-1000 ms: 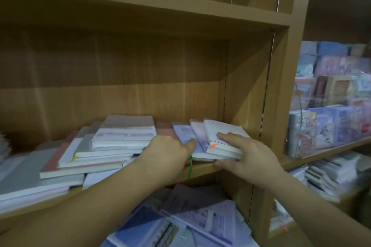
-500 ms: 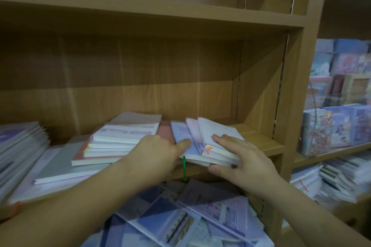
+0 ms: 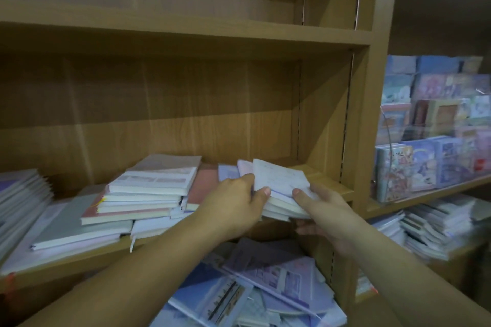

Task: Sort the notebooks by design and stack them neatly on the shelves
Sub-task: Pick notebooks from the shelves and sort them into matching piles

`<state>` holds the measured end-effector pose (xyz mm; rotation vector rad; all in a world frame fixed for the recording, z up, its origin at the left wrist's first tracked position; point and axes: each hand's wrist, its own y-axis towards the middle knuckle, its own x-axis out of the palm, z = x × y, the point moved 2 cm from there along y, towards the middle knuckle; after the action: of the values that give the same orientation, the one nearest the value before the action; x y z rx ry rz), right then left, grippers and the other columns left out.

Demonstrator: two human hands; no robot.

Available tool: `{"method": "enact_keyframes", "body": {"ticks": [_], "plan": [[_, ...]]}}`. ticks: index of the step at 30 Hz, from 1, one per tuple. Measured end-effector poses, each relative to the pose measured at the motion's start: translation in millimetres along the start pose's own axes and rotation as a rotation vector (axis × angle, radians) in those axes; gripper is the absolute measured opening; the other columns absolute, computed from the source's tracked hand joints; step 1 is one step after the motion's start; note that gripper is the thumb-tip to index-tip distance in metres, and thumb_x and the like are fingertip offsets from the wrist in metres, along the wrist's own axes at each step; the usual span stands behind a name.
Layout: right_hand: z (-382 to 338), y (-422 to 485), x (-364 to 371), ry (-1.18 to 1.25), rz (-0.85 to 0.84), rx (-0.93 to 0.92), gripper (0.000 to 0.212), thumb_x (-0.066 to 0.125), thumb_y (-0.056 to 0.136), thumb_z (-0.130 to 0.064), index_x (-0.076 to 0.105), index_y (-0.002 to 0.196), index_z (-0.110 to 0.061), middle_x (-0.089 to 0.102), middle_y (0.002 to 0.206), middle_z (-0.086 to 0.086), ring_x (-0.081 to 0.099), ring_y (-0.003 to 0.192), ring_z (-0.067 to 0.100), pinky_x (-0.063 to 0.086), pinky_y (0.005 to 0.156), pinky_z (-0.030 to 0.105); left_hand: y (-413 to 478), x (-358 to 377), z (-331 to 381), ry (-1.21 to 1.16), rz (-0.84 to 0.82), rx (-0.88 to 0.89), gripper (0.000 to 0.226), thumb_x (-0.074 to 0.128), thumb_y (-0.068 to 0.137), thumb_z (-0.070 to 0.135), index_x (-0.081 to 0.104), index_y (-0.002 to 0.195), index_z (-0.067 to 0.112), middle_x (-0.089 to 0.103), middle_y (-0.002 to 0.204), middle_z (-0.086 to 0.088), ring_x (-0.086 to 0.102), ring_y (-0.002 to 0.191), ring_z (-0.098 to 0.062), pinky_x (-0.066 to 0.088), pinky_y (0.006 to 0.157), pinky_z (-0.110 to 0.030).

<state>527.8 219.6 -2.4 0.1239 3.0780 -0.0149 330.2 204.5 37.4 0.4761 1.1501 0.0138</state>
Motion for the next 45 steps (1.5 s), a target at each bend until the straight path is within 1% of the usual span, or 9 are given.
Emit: {"method": "enact_keyframes", "body": {"ticks": [3, 8, 12, 18, 24, 30, 36, 41, 45], "plan": [[-1, -6, -3, -0.066, 0.06, -0.178, 0.052, 0.064, 0.098, -0.032, 0.039, 0.143, -0.028, 0.056, 0.116, -0.013, 0.062, 0.102, 0.015, 0.062, 0.081, 0.037, -3, -1, 1, -0.288, -0.014, -0.057, 0.036, 0.055, 0.102, 0.04, 0.057, 0.129, 0.018, 0.065, 0.119, 0.001, 0.062, 0.112, -0.019, 0.05, 0.095, -0.032], [-9, -17, -6, 0.062, 0.012, -0.422, 0.074, 0.059, 0.1, -0.025, 0.017, 0.159, -0.038, 0.054, 0.138, -0.019, 0.06, 0.111, -0.007, 0.053, 0.078, 0.013, 1, -2, -4, -0.703, 0.073, -0.124, 0.036, 0.066, 0.096, 0.039, 0.056, 0.128, 0.029, 0.073, 0.117, 0.012, 0.07, 0.104, -0.007, 0.058, 0.095, -0.042], [-17, -18, -9, -0.006, -0.082, -0.565, 0.071, 0.062, 0.099, -0.017, 0.027, 0.156, -0.042, 0.058, 0.139, -0.018, 0.058, 0.124, 0.0, 0.056, 0.093, 0.023, 1, -7, -1, -0.816, 0.122, -0.1, 0.047, 0.068, 0.097, 0.023, 0.048, 0.138, 0.034, 0.069, 0.123, 0.016, 0.066, 0.111, -0.002, 0.059, 0.094, -0.034], [-24, -10, -4, -0.171, -0.032, -0.588, 0.071, 0.067, 0.095, -0.011, 0.031, 0.148, -0.042, 0.058, 0.134, -0.021, 0.056, 0.124, -0.002, 0.056, 0.09, 0.02, -3, -10, -4, -0.776, 0.123, -0.008, 0.089, 0.061, 0.101, 0.025, -0.002, 0.155, 0.056, 0.051, 0.146, 0.021, 0.056, 0.127, -0.002, 0.055, 0.102, -0.038], [-33, 3, 3, -0.195, -0.039, -0.585, 0.085, 0.067, 0.094, -0.005, 0.02, 0.149, -0.049, 0.055, 0.135, -0.022, 0.054, 0.126, -0.002, 0.057, 0.095, 0.03, 11, -12, -6, -0.545, 0.097, 0.004, 0.089, 0.057, 0.102, 0.028, -0.009, 0.15, 0.064, 0.051, 0.145, 0.025, 0.052, 0.129, -0.003, 0.051, 0.107, -0.039], [-31, 6, -7, -0.108, 0.001, -0.454, 0.061, 0.065, 0.097, -0.012, 0.039, 0.144, -0.043, 0.062, 0.129, -0.018, 0.061, 0.117, 0.006, 0.059, 0.085, 0.031, 30, -9, -10, -0.54, 0.035, 0.036, 0.049, 0.056, 0.101, 0.034, 0.04, 0.147, 0.044, 0.065, 0.129, 0.023, 0.063, 0.116, -0.002, 0.055, 0.1, -0.037], [-31, 4, -17, -0.134, -0.004, -0.139, 0.032, 0.057, 0.103, -0.029, 0.051, 0.135, -0.029, 0.066, 0.115, -0.003, 0.063, 0.099, 0.02, 0.05, 0.07, 0.031, 28, -15, -26, -0.184, 0.078, -0.09, 0.037, 0.058, 0.099, 0.039, 0.057, 0.071, 0.015, 0.055, 0.062, 0.004, 0.053, 0.065, -0.017, 0.038, 0.056, -0.029], [-13, -3, -18, -0.268, -0.038, -0.083, 0.045, 0.052, 0.104, -0.036, 0.044, 0.147, -0.024, 0.06, 0.122, -0.005, 0.058, 0.098, 0.008, 0.044, 0.065, 0.018, 8, -1, -27, -0.175, -0.006, -0.053, 0.051, 0.037, 0.1, 0.058, 0.068, 0.116, 0.021, 0.072, 0.112, 0.004, 0.063, 0.106, -0.016, 0.05, 0.091, -0.031], [-4, -10, -6, -0.022, -0.095, 0.108, 0.044, 0.06, 0.101, -0.036, 0.048, 0.141, -0.025, 0.062, 0.122, 0.009, 0.066, 0.105, 0.03, 0.063, 0.073, 0.045, -6, 4, -21, -0.364, -0.02, -0.118, 0.039, 0.039, 0.101, 0.06, 0.066, 0.103, 0.032, 0.07, 0.1, 0.014, 0.063, 0.098, -0.006, 0.05, 0.087, -0.03]]}}
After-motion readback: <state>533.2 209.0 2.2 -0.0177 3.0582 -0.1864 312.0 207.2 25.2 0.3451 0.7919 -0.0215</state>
